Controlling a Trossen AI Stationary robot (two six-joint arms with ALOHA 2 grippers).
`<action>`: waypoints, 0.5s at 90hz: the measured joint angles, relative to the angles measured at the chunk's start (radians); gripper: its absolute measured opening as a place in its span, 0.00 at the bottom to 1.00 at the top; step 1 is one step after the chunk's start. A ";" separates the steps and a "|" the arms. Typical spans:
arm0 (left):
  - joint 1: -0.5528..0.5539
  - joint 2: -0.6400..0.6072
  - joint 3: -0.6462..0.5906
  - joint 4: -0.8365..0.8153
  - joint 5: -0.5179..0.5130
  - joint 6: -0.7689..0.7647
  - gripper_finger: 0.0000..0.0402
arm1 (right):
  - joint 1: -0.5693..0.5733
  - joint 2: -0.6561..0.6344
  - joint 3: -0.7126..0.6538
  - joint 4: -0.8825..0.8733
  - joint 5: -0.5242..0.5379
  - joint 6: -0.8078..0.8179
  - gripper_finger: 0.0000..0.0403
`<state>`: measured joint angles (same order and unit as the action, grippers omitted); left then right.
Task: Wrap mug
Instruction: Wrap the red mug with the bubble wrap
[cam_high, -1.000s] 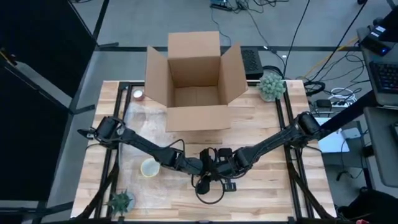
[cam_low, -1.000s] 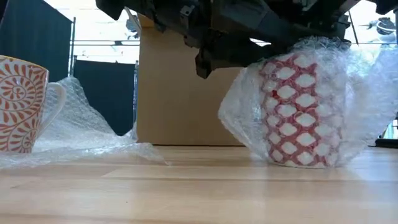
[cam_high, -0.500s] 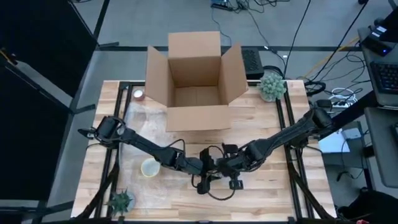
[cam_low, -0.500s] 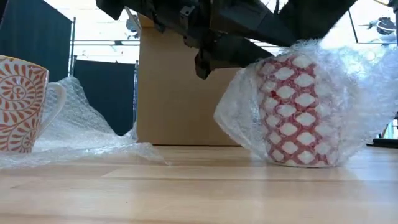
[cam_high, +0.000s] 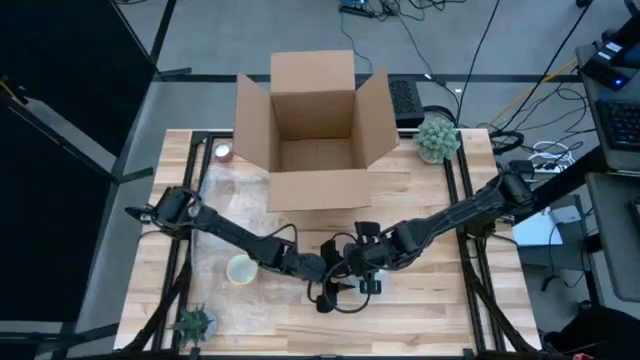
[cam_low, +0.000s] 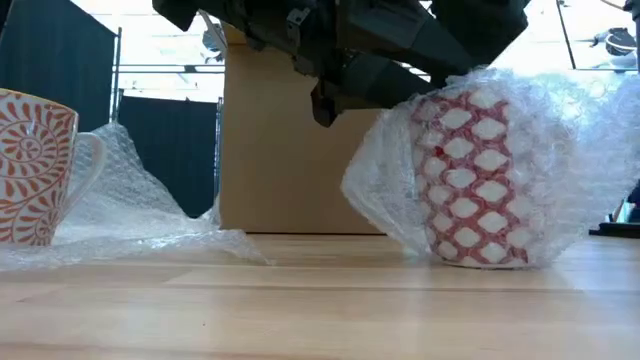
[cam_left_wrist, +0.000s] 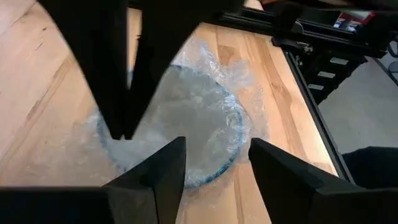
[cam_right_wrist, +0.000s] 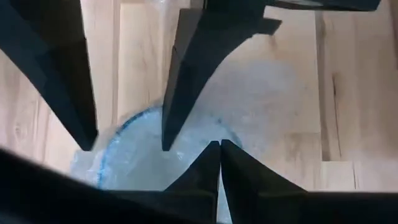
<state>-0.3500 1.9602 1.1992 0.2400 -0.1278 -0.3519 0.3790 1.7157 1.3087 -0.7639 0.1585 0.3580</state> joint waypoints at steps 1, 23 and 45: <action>0.000 0.000 0.000 0.000 0.000 -0.001 0.42 | 0.000 0.004 0.000 -0.001 0.000 0.000 0.00; 0.000 0.000 -0.001 0.001 -0.014 0.000 0.42 | -0.003 0.087 0.001 -0.025 0.008 0.003 0.00; 0.003 0.001 0.002 0.009 0.010 -0.007 0.42 | 0.000 0.154 0.005 0.013 0.033 0.016 0.00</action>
<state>-0.3474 1.9614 1.2015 0.2491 -0.1181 -0.3586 0.3786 1.8697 1.3136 -0.7511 0.1913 0.3737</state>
